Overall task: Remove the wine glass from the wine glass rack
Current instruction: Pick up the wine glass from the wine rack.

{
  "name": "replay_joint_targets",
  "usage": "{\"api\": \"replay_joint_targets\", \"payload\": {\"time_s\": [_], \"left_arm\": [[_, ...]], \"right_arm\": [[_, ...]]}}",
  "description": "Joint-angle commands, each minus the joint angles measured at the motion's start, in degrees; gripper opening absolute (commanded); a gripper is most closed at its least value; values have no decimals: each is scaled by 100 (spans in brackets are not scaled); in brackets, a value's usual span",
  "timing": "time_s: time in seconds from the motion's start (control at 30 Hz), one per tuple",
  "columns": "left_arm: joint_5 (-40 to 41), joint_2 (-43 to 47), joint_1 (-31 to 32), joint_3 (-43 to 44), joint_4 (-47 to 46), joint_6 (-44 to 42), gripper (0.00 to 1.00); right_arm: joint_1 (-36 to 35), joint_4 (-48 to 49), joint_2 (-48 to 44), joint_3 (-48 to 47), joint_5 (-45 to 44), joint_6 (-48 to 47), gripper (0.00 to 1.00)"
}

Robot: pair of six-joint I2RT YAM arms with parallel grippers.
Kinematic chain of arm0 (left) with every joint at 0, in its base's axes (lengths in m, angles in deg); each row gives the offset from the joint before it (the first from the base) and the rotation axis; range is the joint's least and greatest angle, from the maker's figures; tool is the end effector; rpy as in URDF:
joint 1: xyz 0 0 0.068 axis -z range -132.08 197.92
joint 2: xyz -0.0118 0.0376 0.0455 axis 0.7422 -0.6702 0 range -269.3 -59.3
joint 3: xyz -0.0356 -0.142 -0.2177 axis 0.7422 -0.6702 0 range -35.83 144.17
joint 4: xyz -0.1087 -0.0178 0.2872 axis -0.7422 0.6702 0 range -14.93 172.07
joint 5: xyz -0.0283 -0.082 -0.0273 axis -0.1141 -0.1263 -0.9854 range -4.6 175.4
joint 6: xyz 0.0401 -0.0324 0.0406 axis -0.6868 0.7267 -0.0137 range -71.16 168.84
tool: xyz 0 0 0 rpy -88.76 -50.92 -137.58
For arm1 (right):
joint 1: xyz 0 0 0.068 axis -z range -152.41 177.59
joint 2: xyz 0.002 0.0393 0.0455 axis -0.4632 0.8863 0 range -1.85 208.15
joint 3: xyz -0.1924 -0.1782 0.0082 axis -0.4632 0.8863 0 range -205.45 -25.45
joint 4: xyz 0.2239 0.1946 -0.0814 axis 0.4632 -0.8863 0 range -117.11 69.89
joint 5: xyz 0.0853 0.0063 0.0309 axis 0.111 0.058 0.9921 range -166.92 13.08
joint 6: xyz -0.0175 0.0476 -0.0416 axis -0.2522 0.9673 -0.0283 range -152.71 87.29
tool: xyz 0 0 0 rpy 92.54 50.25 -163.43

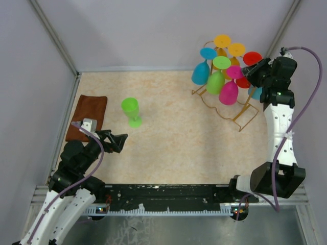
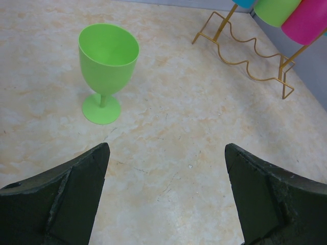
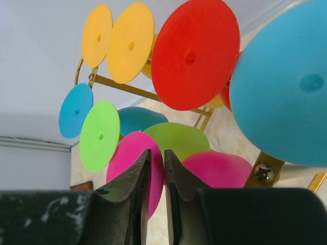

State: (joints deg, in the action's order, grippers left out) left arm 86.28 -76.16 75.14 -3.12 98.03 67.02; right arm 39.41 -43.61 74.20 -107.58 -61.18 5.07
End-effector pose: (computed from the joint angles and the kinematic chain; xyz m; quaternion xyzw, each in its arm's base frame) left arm 0.1502 -0.0764 0.3093 0.0540 0.7477 -0.2501 0.6128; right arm 0.3579 -0.0607 0.4130 0.2613 0.7588 0.2393 0.5465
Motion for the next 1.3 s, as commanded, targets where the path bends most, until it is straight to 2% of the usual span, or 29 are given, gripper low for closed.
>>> {"api": "replay_joint_targets", "payload": {"time_s": [0.0, 0.47, 0.7, 0.87, 1.1, 1.17, 1.27], "left_arm": [[-1, -34, -37, -41, -139, -20, 99], [-1, -44, -41, -45, -134, -9, 99], [-1, -45, -50, -45, -130, -7, 99], [8, -42, -49, -45, -125, -8, 99], [8, -80, -50, -45, -125, -10, 99], [9, -76, -43, -46, -124, -7, 99], [8, -83, -46, -45, -123, -7, 99]], "right_arm": [[154, 396, -264, 140, 451, 428, 15], [263, 502, -320, 194, 958, 634, 24], [275, 499, -325, 176, 925, 599, 9], [277, 527, -384, 166, 920, 615, 5], [286, 609, -434, 188, 1054, 719, 5], [286, 612, -425, 188, 1067, 735, 0], [295, 651, -460, 223, 1089, 820, 0]]}}
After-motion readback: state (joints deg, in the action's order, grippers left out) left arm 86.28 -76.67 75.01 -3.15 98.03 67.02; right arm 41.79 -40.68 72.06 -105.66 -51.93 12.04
